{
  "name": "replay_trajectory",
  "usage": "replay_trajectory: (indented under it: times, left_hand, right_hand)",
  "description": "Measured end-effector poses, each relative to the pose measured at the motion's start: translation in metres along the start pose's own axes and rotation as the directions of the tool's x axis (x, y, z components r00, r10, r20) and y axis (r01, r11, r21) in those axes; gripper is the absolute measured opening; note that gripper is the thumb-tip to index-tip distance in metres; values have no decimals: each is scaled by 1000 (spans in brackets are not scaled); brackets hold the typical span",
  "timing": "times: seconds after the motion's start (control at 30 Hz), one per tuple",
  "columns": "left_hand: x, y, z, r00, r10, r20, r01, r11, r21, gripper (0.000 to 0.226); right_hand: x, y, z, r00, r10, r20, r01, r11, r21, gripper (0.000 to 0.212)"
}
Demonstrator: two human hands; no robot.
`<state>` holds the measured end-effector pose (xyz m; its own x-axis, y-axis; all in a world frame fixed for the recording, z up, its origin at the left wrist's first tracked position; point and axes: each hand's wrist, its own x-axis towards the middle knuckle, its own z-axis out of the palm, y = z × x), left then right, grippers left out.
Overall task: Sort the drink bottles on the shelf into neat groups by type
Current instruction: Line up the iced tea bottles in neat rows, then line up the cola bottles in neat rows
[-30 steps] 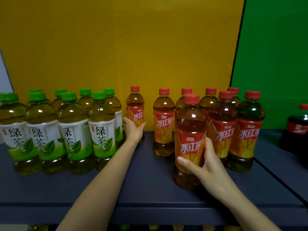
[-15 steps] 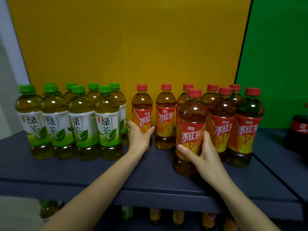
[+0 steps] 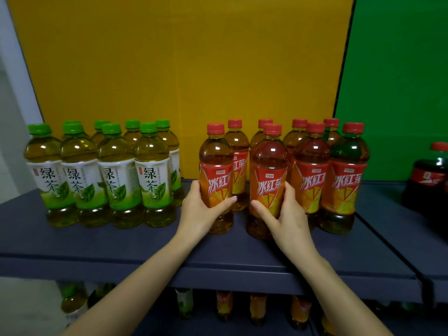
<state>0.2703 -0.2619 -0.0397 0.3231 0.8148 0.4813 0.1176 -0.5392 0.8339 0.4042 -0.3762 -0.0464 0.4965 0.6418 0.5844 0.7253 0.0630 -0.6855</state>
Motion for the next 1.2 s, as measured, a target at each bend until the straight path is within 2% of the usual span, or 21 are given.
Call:
replay_trajectory:
  times: [0.13, 0.3, 0.43, 0.6, 0.93, 1.07, 1.13, 1.2]
  left_hand:
    - [-3, 4, 8, 999, 24, 36, -24, 1000, -9, 66]
    - [-7, 1, 4, 977, 21, 211, -5, 997, -76, 51]
    - [-7, -5, -4, 973, 99, 208, -99, 995, -9, 55]
    - [-4, 1, 0, 967, 96, 234, -77, 993, -89, 51]
    - [1, -2, 11, 976, 93, 195, -83, 995, -61, 49]
    - [2, -3, 12, 976, 95, 198, -104, 994, 40, 53]
    - [-2, -4, 10, 976, 155, 154, -180, 969, 168, 58]
    - [-10, -1, 5, 959, 281, 26, -279, 930, 237, 56]
  right_hand:
    - [-3, -1, -1, 1000, 10, -19, -12, 996, -92, 78]
    - [-12, -3, -2, 995, -29, -92, 6, 970, -243, 84]
    - [-15, -1, -1, 996, 3, -89, -24, 971, -237, 80]
    - [-13, -1, -2, 994, -54, -98, 21, 949, -315, 70]
    - [-10, 4, 6, 969, -73, -238, -14, 939, -344, 64]
    - [-10, 5, 5, 971, -70, -227, -7, 946, -323, 63]
    - [-11, 4, 1, 978, -46, -205, -14, 960, -279, 58]
    - [-14, 4, -9, 983, -40, -182, -1, 975, -220, 47]
